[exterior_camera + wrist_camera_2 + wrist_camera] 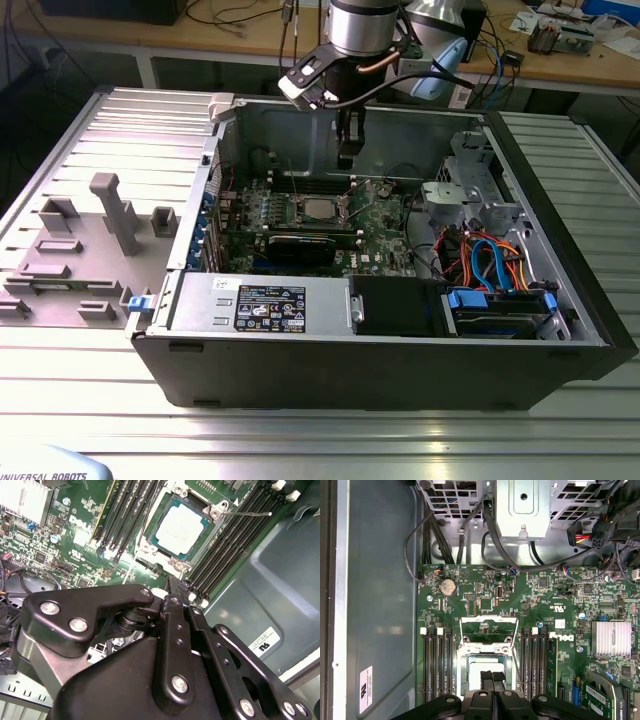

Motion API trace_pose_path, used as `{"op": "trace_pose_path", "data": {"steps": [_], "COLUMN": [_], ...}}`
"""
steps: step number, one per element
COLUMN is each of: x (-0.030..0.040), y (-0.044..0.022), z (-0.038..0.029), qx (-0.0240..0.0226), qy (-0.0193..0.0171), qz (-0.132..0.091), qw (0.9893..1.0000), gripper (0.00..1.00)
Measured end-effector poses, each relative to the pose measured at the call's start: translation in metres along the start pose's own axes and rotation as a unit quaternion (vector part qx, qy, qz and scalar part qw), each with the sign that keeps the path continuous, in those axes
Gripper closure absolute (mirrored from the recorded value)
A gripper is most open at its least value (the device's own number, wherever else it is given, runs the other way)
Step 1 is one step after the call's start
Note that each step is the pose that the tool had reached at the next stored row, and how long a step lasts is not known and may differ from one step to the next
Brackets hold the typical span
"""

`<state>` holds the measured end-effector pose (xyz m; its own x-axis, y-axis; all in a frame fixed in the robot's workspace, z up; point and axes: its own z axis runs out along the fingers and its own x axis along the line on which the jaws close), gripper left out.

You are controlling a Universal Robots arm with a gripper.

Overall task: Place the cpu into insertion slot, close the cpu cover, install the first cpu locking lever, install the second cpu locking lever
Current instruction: 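Close the cpu cover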

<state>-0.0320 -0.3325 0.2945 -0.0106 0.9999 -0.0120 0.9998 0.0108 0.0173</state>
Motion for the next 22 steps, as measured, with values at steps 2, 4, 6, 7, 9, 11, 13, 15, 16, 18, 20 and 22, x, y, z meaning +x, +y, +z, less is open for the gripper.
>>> {"op": "trace_pose_path", "data": {"steps": [2, 4, 6, 7, 9, 11, 13, 15, 16, 18, 20, 22], "x": [0.0000, 0.0000, -0.0001, -0.0001, 0.0000, 0.0000, -0.0001, -0.0001, -0.0001, -0.0001, -0.0001, -0.0001], "y": [0.0024, 0.0033, 0.0040, 0.0044, 0.0045, 0.0046, 0.0049, 0.0063, 0.0073, 0.0085, 0.0087, 0.0089], "z": [0.0000, 0.0000, 0.0001, 0.0000, 0.0001, 0.0001, 0.0001, 0.0001, 0.0001, 0.0002, 0.0002, 0.0002], "qx": [0.0000, 0.0000, 0.0000, 0.0000, 0.0000, 0.0000, 0.0000, 0.0000, 0.0000, 0.0000, 0.0000, 0.0000], "qy": [0.0000, 0.0000, 0.0000, 0.0000, 0.0000, 0.0000, 0.0000, 0.0000, 0.0000, 0.0000, 0.0000, 0.0000], "qz": [0.000, 0.000, 0.000, 0.000, 0.000, 0.000, 0.000, 0.000, 0.000, 0.000, 0.000, 0.000], "qw": [1.0000, 1.0000, 1.0000, 1.0000, 1.0000, 1.0000, 1.0000, 1.0000, 1.0000, 1.0000, 1.0000, 1.0000], "gripper": [0.89, 0.89, 0.89, 0.89, 0.89, 0.89, 0.89, 0.89, 0.89, 0.89, 0.89, 0.89]}}
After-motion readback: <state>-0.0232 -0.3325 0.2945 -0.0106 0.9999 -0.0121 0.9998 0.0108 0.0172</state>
